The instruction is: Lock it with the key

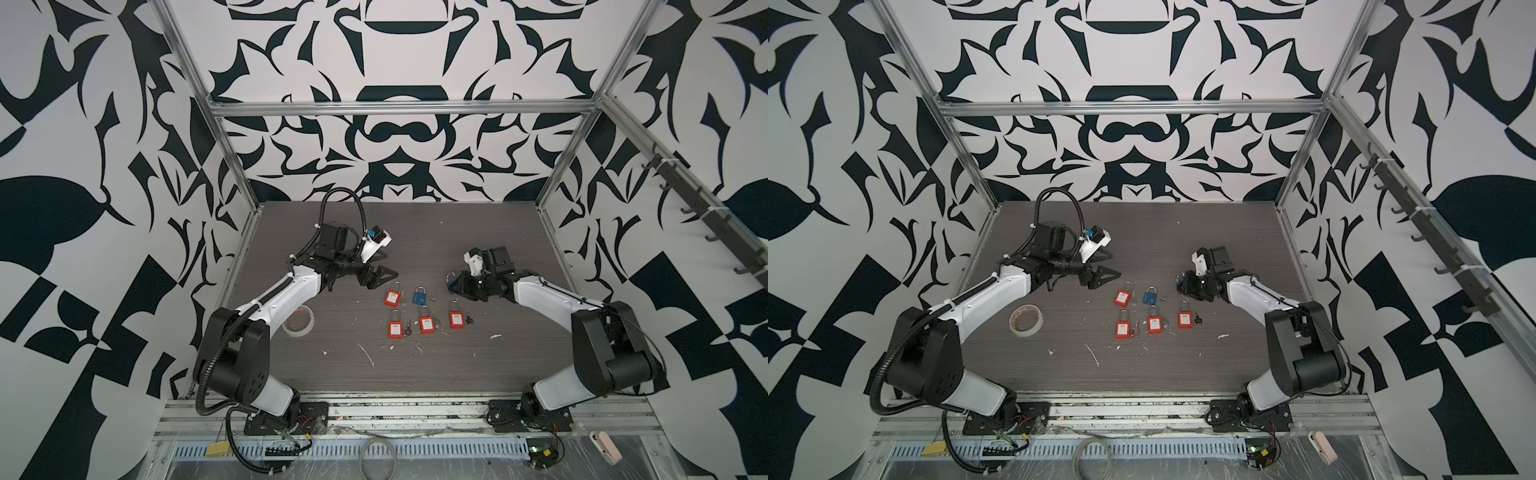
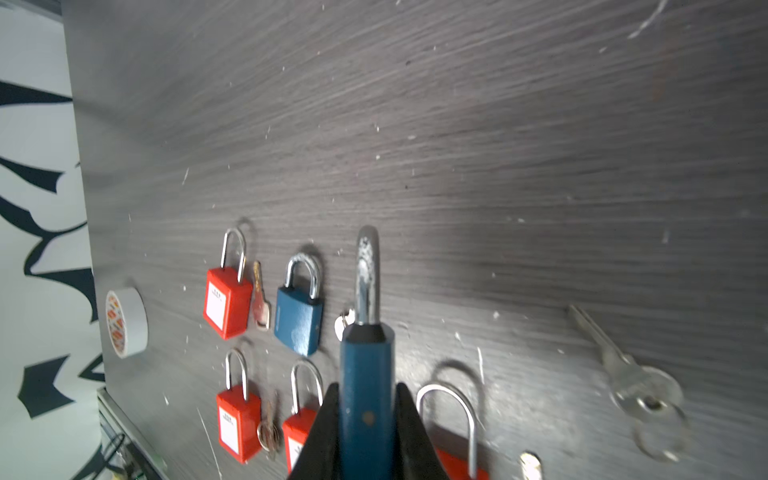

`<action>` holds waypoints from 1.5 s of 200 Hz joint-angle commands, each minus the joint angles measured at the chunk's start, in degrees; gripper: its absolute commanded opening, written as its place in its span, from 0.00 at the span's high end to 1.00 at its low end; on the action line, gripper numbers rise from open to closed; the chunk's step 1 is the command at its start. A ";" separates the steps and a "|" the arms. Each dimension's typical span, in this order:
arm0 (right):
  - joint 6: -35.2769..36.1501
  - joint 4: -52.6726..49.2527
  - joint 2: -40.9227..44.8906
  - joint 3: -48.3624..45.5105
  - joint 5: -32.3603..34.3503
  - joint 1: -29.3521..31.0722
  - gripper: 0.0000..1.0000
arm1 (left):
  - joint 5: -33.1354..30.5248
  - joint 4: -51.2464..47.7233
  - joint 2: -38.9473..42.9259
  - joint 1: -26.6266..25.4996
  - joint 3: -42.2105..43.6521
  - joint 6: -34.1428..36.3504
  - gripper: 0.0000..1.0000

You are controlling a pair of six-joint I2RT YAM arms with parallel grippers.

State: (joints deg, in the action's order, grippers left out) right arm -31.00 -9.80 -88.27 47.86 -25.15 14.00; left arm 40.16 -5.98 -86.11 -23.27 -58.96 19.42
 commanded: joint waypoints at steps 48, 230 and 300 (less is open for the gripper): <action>-7.99 3.87 -5.50 4.70 4.05 1.64 0.93 | -3.64 -1.35 2.83 0.38 2.10 -1.67 0.20; 3.07 -17.73 -5.17 17.79 22.33 3.76 0.51 | -11.31 -2.47 8.21 1.80 5.07 -5.69 0.19; -17.76 -40.01 -22.67 40.16 38.08 13.49 0.46 | -13.34 -1.14 10.48 2.05 8.14 -8.43 0.19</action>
State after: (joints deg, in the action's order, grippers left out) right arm -39.40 -37.41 -107.33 82.48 6.31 25.74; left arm 28.12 -7.73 -77.71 -21.39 -52.01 12.43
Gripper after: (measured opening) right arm 0.528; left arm 0.810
